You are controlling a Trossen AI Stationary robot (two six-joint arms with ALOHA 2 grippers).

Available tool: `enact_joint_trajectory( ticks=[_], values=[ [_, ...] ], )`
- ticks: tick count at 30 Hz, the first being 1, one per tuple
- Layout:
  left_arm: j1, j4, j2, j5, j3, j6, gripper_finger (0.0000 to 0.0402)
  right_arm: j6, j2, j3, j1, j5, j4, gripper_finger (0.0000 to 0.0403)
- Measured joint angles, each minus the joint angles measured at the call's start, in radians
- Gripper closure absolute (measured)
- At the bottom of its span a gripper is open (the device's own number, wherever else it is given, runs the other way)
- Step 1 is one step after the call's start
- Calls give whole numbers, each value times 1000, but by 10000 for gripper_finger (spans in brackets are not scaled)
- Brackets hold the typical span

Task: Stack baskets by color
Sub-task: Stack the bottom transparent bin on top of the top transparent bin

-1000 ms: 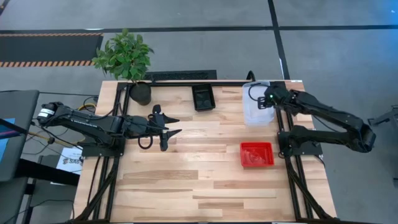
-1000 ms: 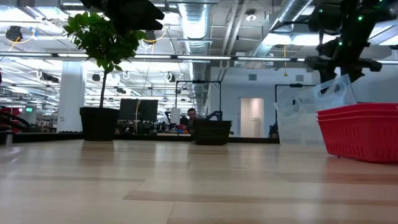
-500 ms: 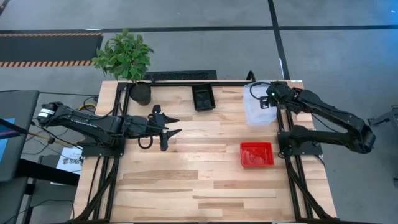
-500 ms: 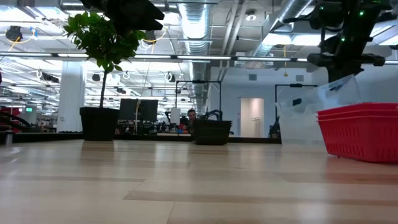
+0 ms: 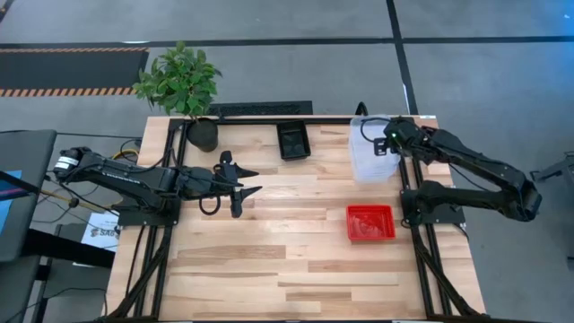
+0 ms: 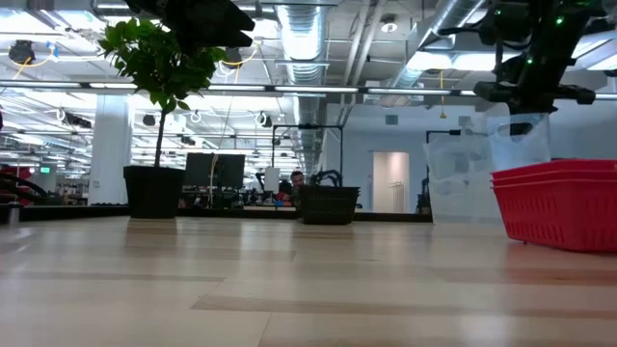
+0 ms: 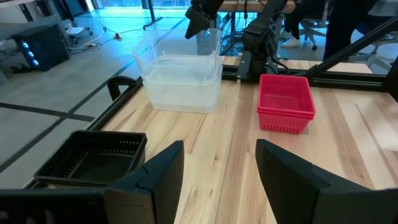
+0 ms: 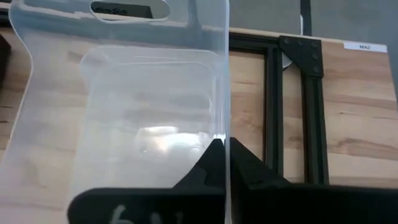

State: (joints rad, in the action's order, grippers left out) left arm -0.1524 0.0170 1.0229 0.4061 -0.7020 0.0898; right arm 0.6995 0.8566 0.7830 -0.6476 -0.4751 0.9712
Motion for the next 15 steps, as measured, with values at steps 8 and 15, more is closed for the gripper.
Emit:
enact_joint_trajectory(
  ticks=[8,15],
  values=[
    [0,0,0,-5,0,4,214,0,0,-16,0,-8,-7,369],
    [0,-8,0,-6,0,29,214,-24,0,-16,-1,-14,-15,281]
  ],
)
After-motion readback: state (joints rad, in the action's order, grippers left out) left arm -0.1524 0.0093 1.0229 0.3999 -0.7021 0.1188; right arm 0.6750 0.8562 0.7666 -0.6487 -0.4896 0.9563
